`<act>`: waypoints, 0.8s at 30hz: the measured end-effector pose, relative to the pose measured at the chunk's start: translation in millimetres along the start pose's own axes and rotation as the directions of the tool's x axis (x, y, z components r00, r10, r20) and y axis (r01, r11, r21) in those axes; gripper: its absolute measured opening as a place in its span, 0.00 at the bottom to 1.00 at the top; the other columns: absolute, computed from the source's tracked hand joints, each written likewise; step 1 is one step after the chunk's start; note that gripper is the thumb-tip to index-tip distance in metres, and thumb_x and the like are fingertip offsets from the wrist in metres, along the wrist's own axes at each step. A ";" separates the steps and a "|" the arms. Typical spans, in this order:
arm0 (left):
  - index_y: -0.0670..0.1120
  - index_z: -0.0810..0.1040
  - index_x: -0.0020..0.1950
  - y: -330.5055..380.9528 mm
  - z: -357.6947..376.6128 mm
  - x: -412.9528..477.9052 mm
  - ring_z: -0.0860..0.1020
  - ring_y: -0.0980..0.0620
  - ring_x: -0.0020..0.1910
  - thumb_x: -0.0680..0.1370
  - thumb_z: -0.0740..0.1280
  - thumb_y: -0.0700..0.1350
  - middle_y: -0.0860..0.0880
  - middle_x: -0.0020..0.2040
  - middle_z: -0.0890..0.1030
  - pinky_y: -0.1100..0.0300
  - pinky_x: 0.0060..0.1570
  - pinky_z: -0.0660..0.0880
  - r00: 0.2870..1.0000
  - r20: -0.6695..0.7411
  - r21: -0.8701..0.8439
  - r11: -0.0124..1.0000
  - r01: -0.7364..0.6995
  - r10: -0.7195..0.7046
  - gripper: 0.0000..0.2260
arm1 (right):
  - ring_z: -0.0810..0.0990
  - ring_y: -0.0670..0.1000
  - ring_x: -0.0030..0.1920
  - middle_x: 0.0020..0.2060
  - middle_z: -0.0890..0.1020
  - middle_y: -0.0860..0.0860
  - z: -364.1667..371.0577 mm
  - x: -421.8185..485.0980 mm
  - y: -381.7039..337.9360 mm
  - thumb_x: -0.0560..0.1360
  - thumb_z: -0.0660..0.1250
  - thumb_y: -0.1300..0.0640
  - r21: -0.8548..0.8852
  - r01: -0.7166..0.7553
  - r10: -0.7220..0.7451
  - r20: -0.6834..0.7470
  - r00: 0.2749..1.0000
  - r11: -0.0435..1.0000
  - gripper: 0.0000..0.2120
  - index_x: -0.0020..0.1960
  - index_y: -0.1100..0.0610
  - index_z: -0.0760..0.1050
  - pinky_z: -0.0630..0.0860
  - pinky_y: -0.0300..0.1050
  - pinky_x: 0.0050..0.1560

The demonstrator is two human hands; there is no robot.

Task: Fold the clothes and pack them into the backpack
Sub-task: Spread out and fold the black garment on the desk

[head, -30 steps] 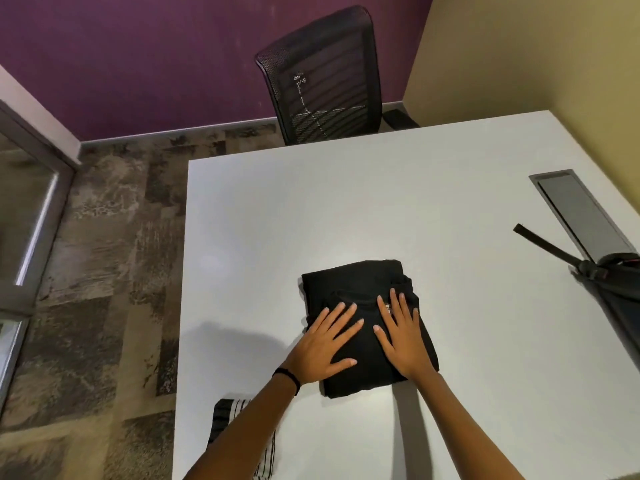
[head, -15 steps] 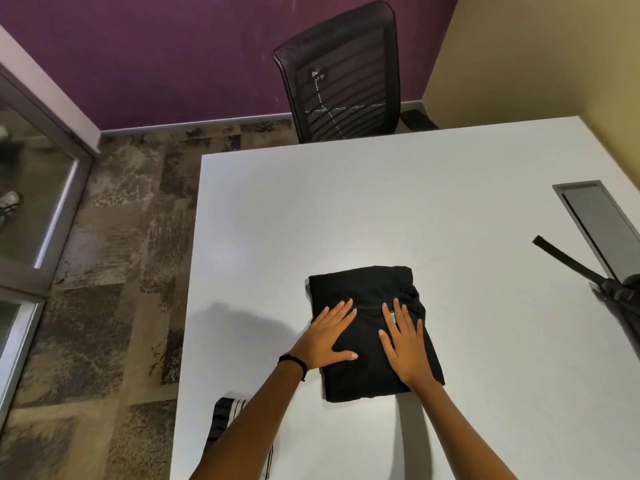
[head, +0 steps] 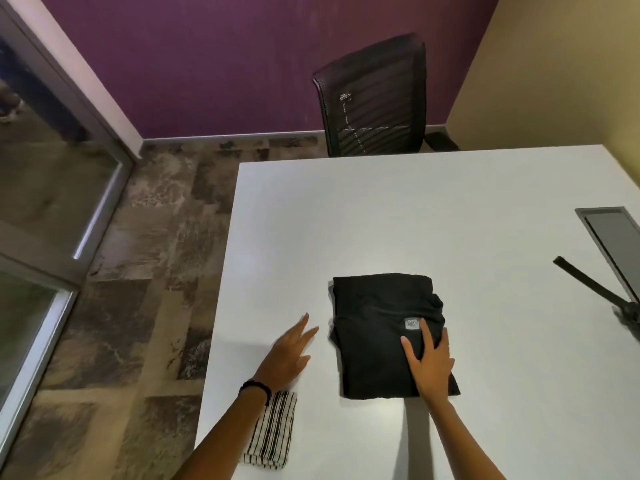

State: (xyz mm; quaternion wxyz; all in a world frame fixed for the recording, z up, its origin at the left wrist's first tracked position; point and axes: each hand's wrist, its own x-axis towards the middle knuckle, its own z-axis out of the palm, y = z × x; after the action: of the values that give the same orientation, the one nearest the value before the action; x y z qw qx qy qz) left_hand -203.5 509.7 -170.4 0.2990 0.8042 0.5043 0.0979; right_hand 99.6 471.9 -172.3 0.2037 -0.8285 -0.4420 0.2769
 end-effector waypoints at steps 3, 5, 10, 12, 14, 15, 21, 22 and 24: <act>0.45 0.67 0.72 -16.5 -9.8 -25.1 0.61 0.45 0.74 0.78 0.64 0.45 0.44 0.77 0.54 0.55 0.70 0.59 0.998 -0.028 0.057 0.997 0.057 -0.055 0.23 | 0.56 0.60 0.74 0.75 0.54 0.57 -4.7 -2.5 2.6 0.73 0.57 0.34 0.024 0.053 -0.054 0.071 0.996 0.998 0.33 0.74 0.45 0.57 0.53 0.65 0.72; 0.44 0.70 0.70 -27.1 -15.5 -44.9 0.63 0.43 0.73 0.76 0.67 0.42 0.42 0.76 0.56 0.52 0.69 0.63 0.989 -0.057 0.068 0.988 0.140 -0.136 0.22 | 0.56 0.59 0.74 0.75 0.53 0.56 -10.0 -3.6 5.5 0.75 0.61 0.40 0.035 0.079 -0.082 0.094 0.992 0.996 0.31 0.74 0.45 0.57 0.54 0.63 0.73; 0.45 0.68 0.72 -37.4 -25.0 -91.5 0.56 0.44 0.76 0.78 0.64 0.44 0.42 0.77 0.54 0.54 0.73 0.57 0.954 -0.003 0.057 0.952 0.299 -0.300 0.21 | 0.61 0.60 0.72 0.73 0.58 0.56 -9.3 -5.0 5.7 0.72 0.65 0.39 0.045 0.123 -0.128 0.125 0.984 0.991 0.34 0.73 0.48 0.60 0.60 0.60 0.71; 0.46 0.67 0.72 -37.5 -24.8 -105.6 0.57 0.46 0.76 0.79 0.63 0.47 0.44 0.77 0.54 0.56 0.72 0.57 0.938 0.053 0.056 0.939 0.340 -0.343 0.21 | 0.64 0.61 0.70 0.72 0.60 0.57 -3.5 -6.4 2.3 0.71 0.65 0.38 -0.003 0.113 -0.111 0.130 0.985 0.994 0.33 0.72 0.48 0.61 0.64 0.64 0.68; 0.47 0.66 0.72 -35.8 -23.0 -117.3 0.60 0.48 0.74 0.79 0.63 0.49 0.46 0.77 0.57 0.57 0.71 0.59 0.918 0.091 0.027 0.923 0.385 -0.386 0.22 | 0.65 0.62 0.70 0.72 0.61 0.58 3.7 -10.4 -2.3 0.71 0.65 0.39 -0.038 0.117 -0.111 0.132 0.985 0.992 0.33 0.72 0.49 0.62 0.66 0.65 0.66; 0.48 0.65 0.73 -34.3 -22.0 -122.3 0.61 0.49 0.74 0.79 0.63 0.49 0.47 0.76 0.59 0.58 0.71 0.60 0.910 0.104 0.006 0.915 0.403 -0.401 0.23 | 0.64 0.62 0.69 0.71 0.61 0.59 7.3 -13.0 -5.1 0.72 0.65 0.39 -0.042 0.121 -0.114 0.135 0.984 0.992 0.33 0.72 0.49 0.62 0.66 0.64 0.66; 0.47 0.61 0.73 -27.2 -18.9 -139.0 0.71 0.48 0.65 0.75 0.68 0.49 0.47 0.67 0.70 0.55 0.63 0.70 0.839 0.060 -0.152 0.826 0.543 -0.540 0.29 | 0.61 0.63 0.71 0.73 0.58 0.61 27.3 -30.3 -27.4 0.72 0.65 0.40 -0.078 0.115 -0.098 0.188 0.977 0.990 0.33 0.73 0.49 0.60 0.64 0.63 0.69; 0.46 0.63 0.72 -27.2 -18.5 -140.2 0.72 0.48 0.63 0.75 0.70 0.50 0.47 0.64 0.72 0.55 0.61 0.71 0.811 0.074 -0.187 0.791 0.583 -0.581 0.29 | 0.60 0.63 0.72 0.73 0.57 0.61 30.4 -32.8 -32.2 0.72 0.65 0.40 -0.072 0.121 -0.104 0.200 0.974 0.990 0.34 0.74 0.49 0.60 0.63 0.62 0.69; 0.47 0.67 0.63 -27.2 -18.3 -141.9 0.76 0.48 0.56 0.73 0.71 0.51 0.48 0.56 0.75 0.55 0.56 0.74 0.765 0.137 -0.224 0.733 0.643 -0.629 0.23 | 0.58 0.64 0.72 0.73 0.55 0.62 34.7 -34.6 -41.3 0.72 0.66 0.41 -0.063 0.138 -0.119 0.248 0.962 0.988 0.34 0.74 0.50 0.60 0.61 0.60 0.71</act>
State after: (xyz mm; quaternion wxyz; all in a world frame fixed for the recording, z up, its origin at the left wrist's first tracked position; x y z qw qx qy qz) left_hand -299.4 401.7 -151.0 0.4291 0.5395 0.7236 0.0339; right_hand 36.0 467.6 -165.1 0.1323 -0.7654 -0.5272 0.3445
